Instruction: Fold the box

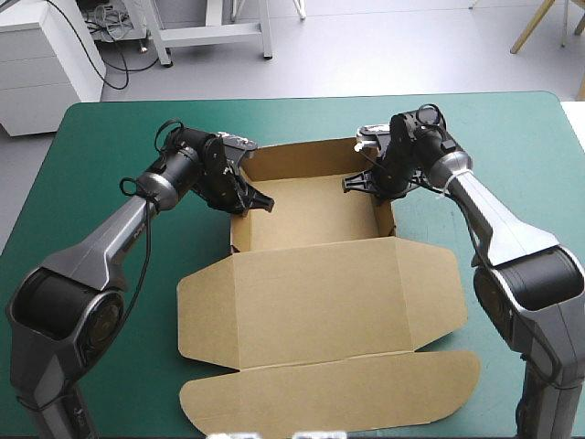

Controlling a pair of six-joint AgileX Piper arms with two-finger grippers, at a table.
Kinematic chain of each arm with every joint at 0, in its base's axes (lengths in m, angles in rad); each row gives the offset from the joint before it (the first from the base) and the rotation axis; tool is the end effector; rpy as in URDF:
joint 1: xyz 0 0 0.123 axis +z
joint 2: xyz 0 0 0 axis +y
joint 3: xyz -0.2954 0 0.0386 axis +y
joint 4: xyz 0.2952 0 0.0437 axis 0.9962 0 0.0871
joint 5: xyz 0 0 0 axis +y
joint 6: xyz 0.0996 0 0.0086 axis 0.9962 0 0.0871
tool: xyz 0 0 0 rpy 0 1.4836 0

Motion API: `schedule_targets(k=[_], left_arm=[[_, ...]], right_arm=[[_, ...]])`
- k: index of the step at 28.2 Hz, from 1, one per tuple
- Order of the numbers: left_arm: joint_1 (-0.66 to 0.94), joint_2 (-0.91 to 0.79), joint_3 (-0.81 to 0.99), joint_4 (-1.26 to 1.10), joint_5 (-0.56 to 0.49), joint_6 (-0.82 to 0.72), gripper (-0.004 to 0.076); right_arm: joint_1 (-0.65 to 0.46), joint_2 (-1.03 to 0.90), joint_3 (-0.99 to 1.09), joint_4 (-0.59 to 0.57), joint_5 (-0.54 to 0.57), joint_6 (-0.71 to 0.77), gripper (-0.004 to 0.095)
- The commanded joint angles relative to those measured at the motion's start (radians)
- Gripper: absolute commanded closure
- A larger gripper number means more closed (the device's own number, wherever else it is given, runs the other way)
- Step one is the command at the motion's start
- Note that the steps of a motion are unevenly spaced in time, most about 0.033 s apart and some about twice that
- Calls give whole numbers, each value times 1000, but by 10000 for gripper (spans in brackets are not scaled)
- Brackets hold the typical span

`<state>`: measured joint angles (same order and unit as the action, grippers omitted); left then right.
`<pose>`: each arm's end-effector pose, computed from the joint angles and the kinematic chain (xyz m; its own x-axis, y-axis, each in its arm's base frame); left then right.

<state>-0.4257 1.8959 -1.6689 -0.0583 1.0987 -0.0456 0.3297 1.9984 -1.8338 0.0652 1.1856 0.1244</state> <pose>0.4176 -0.1951 0.2724 -0.8893 0.3242 -0.3225 0.3647 0.9283 -0.0725 0.4581 0.1631 0.2754 -0.9420 -0.1658 -0.2918 -0.2030 0.9739 0.1020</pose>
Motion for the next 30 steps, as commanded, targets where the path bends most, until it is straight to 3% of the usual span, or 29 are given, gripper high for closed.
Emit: schedule_targets(k=[1,2,4,6,8,14,22,30], left_arm=[[-27,-54,-37,-113,-34,29,357],[-27,-54,-37,-113,-32,29,302],[-27,-54,-37,-113,-27,25,215],[-27,-56,-37,-122,-22,19,210],[-27,-58,-37,-127,-21,19,210],[-27,-99,-60,-81,-29,24,210],[-27,-165,-220,18,-14,24,210],[-27,-166,-270,79,29,24,210]], right_arm=[[21,-60,-31,125,-36,-36,761],[21,-60,-31,127,-31,-41,686],[21,-60,-31,129,-16,-46,401],[21,-60,-31,135,-13,-42,124],[21,-66,-31,135,-19,-39,30],[19,-112,-54,96,-64,-41,21],[19,-189,-131,-34,-64,-48,21],[-5,-196,-141,-28,-51,-56,21]])
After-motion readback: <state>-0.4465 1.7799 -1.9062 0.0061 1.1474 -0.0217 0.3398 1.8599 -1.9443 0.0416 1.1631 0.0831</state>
